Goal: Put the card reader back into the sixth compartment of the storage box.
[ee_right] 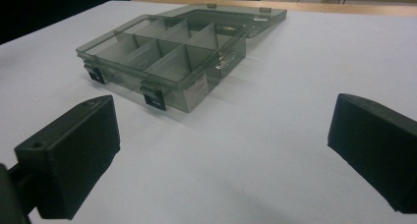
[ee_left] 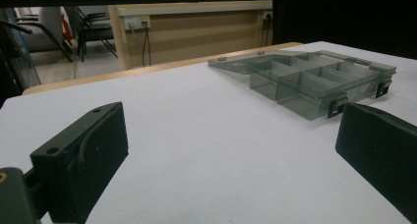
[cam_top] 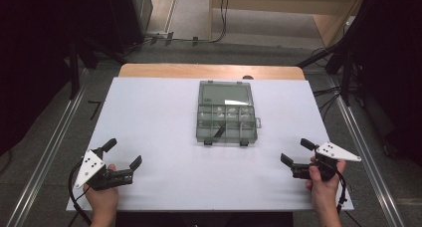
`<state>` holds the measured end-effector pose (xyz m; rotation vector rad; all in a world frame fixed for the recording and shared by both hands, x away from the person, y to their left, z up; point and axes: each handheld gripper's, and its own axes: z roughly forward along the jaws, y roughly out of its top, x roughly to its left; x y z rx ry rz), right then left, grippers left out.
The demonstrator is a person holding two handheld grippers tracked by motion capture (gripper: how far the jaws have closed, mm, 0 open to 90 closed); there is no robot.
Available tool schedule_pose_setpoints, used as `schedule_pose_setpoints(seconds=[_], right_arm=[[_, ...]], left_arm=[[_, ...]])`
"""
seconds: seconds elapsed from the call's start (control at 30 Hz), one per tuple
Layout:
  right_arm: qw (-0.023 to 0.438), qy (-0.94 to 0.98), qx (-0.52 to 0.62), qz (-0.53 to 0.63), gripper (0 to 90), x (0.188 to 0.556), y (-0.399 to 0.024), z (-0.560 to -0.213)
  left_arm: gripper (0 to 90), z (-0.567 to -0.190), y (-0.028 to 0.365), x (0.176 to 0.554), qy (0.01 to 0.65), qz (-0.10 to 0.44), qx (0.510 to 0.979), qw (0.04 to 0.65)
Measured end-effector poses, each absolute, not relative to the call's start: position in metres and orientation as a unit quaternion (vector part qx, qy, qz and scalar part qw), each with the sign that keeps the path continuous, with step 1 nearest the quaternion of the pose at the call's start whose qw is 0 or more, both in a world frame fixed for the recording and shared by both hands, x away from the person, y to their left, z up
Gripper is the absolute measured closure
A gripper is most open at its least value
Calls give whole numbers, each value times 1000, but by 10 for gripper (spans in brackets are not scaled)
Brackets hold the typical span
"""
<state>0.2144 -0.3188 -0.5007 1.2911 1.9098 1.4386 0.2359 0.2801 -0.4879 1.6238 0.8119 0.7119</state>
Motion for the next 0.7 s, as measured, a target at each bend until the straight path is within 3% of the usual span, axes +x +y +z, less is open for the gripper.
schedule_pose_setpoints(seconds=[0.4,0.7], right_arm=[[250,650,450,559,0,191,-341,-508],[244,637,459,569,0,193,-346,-512]], left_arm=[[0,-488,281,236,346,301,687,564],[0,-488,282,236,346,301,686,565]])
